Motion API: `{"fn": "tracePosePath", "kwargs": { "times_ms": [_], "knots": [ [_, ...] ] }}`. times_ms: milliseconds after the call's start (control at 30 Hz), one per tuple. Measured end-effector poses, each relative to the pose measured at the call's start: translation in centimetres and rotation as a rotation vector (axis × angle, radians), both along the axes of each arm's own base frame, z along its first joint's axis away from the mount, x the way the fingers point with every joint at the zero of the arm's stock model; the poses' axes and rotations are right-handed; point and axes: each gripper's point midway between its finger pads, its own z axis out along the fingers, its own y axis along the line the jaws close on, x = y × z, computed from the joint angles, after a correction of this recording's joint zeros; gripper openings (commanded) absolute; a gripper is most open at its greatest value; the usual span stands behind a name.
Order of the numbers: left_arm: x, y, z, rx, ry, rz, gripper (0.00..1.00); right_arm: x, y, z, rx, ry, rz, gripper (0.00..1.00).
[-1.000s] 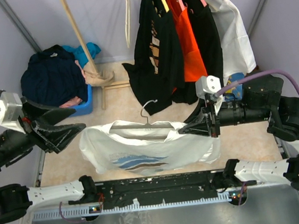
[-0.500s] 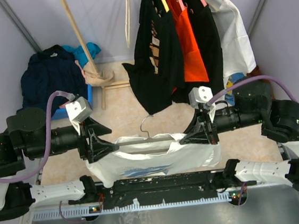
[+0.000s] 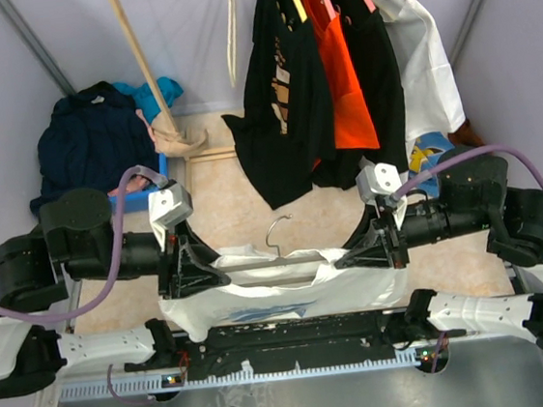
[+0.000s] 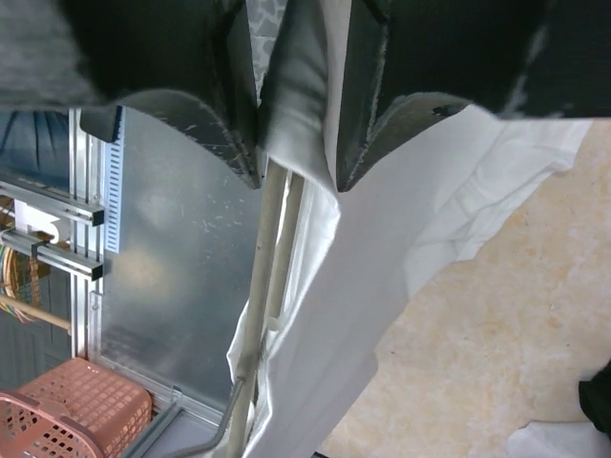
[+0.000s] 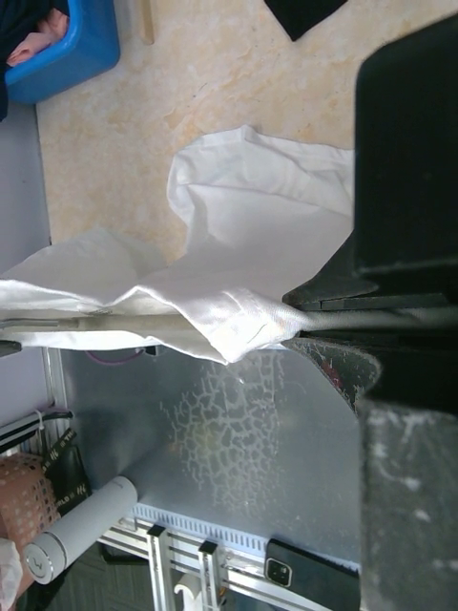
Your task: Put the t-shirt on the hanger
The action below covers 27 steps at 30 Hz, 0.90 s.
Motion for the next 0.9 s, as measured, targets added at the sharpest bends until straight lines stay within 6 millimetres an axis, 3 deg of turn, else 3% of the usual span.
{"fn": "tracePosePath", "kwargs": {
  "times_ms": [33, 100, 400, 467, 567, 800, 900],
  "knots": [
    [0.1, -0.2, -0.1, 0.004, 0.004, -0.002, 0.28, 0.0, 0.0, 0.0, 0.001, 0.000, 0.000, 0.00],
    [0.2, -0.8, -0.4, 0.017, 0.008, -0.006, 0.00, 0.0, -0.1, -0.1, -0.001, 0.000, -0.002, 0.00],
    [0.6, -1.3, -0.4, 0.034, 0.001, 0.000, 0.00, 0.6, -0.5, -0.5, -0.008, -0.012, -0.046, 0.03],
    [0.9, -1.3, -0.2, 0.030, -0.010, 0.018, 0.00, 0.8, -0.4, -0.4, -0.004, -0.019, -0.059, 0.35],
    [1.6, -1.0, -0.1, 0.033, -0.022, 0.061, 0.00, 1.4, -0.3, -0.1, 0.007, -0.035, -0.086, 0.62],
    [3.9, 0.0, 0.6, 0.032, -0.058, 0.209, 0.00, 3.8, -0.5, 0.8, 0.034, -0.074, -0.223, 0.98],
    [4.7, 0.8, 1.0, 0.033, -0.064, 0.277, 0.00, 5.2, -1.1, 1.4, 0.041, -0.087, -0.313, 0.99]
  ]
}}
